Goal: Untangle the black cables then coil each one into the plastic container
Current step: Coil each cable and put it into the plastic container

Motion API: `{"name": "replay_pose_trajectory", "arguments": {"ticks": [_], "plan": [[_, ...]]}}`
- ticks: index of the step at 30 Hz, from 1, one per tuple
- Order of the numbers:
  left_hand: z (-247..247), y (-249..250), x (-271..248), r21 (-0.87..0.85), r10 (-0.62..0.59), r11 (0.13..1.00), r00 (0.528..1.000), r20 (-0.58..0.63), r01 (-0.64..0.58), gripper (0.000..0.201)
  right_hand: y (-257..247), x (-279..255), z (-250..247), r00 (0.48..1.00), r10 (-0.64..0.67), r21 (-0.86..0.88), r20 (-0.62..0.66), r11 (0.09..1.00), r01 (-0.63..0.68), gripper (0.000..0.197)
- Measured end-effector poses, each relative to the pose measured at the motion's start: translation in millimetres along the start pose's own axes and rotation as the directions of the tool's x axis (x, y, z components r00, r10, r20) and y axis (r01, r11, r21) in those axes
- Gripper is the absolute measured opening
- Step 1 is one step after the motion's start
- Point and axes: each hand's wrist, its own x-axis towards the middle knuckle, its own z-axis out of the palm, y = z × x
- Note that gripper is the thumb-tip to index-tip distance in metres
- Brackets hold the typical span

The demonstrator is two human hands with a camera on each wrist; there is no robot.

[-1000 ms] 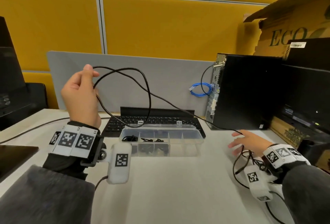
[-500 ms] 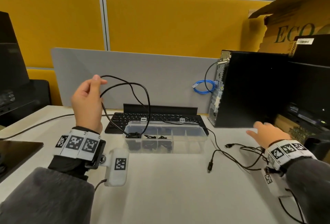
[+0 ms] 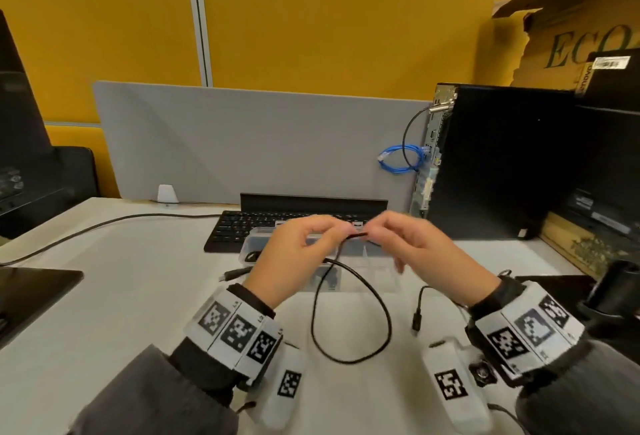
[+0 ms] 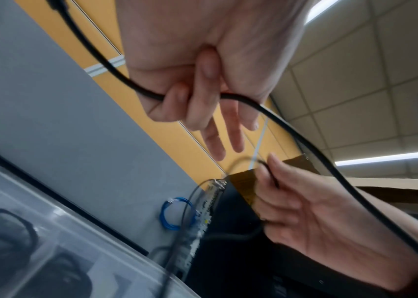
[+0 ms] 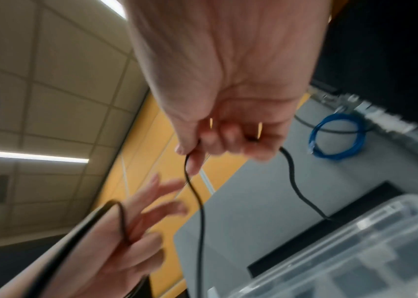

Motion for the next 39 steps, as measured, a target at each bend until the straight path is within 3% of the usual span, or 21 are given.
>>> {"name": "replay_pose_trajectory", "arguments": {"ticks": [2, 4, 6, 7, 9, 11, 13, 15, 18, 20, 22, 25, 27, 28, 30, 31, 33, 36, 37, 39], "plan": [[-10, -9, 1, 0.029, -0.072, 0.997, 0.994, -0.082, 0.075, 0.034, 22, 2, -18, 0.966, 0.088, -0.102, -0.243, 0.988, -0.116, 0.026], [-22, -18, 1, 0.036, -0.151, 0.987, 0.979, -0.134, 0.157, 0.050, 51, -1, -49, 0.870, 0.172, -0.191, -0.462, 0.939, -0.287, 0.028], [-29, -24, 0, 0.030, -0.202, 0.978, 0.968, -0.149, 0.209, 0.056, 74, -8, -76, 0.783, 0.224, -0.351, -0.580, 0.799, -0.488, 0.034], [-30, -25, -1, 0.019, -0.215, 0.975, 0.966, -0.143, 0.220, 0.055, 76, -10, -81, 0.767, 0.204, -0.424, -0.608, 0.734, -0.531, 0.042], [-23, -24, -2, 0.001, -0.212, 0.977, 0.971, -0.108, 0.213, 0.048, 63, -7, -72, 0.787, 0.071, -0.461, -0.613, 0.777, -0.429, 0.049], [-12, -24, -4, -0.004, -0.168, 0.986, 0.985, -0.043, 0.168, 0.044, 28, -1, -40, 0.888, -0.022, -0.410, -0.459, 0.892, -0.190, 0.055], [-1, -22, -6, -0.020, -0.102, 0.995, 0.995, 0.009, 0.102, 0.038, -6, -1, -4, 0.986, 0.065, -0.217, -0.151, 0.971, -0.097, 0.059], [2, -18, -9, -0.101, -0.072, 0.992, 0.997, 0.038, 0.076, 0.029, -19, -4, 20, 0.979, 0.128, 0.062, 0.159, 0.988, -0.140, 0.040], [-3, -22, -13, -0.171, -0.113, 0.978, 0.992, 0.057, 0.121, 0.020, -8, -7, 27, 0.912, 0.164, 0.381, 0.377, 0.870, -0.314, 0.024], [-12, -33, -13, -0.120, -0.155, 0.979, 0.986, 0.068, 0.162, 0.012, 3, -5, 23, 0.925, 0.179, 0.438, 0.334, 0.840, -0.321, 0.026], [-21, -42, -14, -0.006, -0.208, 0.978, 0.975, 0.073, 0.209, 0.013, 19, 0, 17, 0.959, 0.247, 0.451, 0.139, 0.846, -0.283, 0.028], [-25, -46, -15, 0.136, -0.228, 0.969, 0.962, 0.152, 0.208, 0.023, 40, 3, 8, 0.922, 0.366, 0.498, -0.124, 0.827, -0.261, 0.026], [-22, -40, -17, 0.019, -0.257, 0.966, 0.943, 0.212, 0.258, 0.028, 49, 4, 8, 0.896, 0.383, 0.455, -0.222, 0.854, -0.252, 0.023], [-20, -36, -17, -0.143, -0.267, 0.940, 0.931, 0.250, 0.308, 0.028, 52, 4, 10, 0.891, 0.361, 0.391, -0.275, 0.889, -0.239, 0.023], [-16, -30, -18, -0.507, -0.221, 0.781, 0.921, 0.320, 0.364, 0.023, 56, 4, 13, 0.906, 0.234, 0.133, -0.353, 0.971, -0.199, 0.022], [-15, -26, -18, -0.644, -0.181, 0.672, 0.924, 0.336, 0.366, 0.024, 57, 3, 15, 0.932, 0.166, -0.025, -0.323, 0.983, -0.184, 0.021], [-12, -20, -18, -0.812, -0.117, 0.487, 0.945, 0.304, 0.322, 0.030, 55, 0, 20, 0.983, 0.148, -0.279, -0.107, 0.945, -0.173, 0.022], [-11, -20, -15, -0.918, -0.164, 0.340, 0.974, 0.154, 0.202, 0.035, 32, -7, 34, 0.952, 0.172, -0.457, 0.255, 0.889, -0.038, 0.022], [-11, -23, -13, -0.928, -0.202, 0.331, 0.974, 0.105, 0.169, 0.036, 21, -9, 40, 0.937, 0.142, -0.481, 0.320, 0.876, 0.031, 0.023], [-12, -28, -12, -0.908, -0.260, 0.398, 0.965, 0.023, 0.129, 0.035, 4, -13, 48, 0.929, 0.042, -0.533, 0.368, 0.828, 0.173, 0.027]]}}
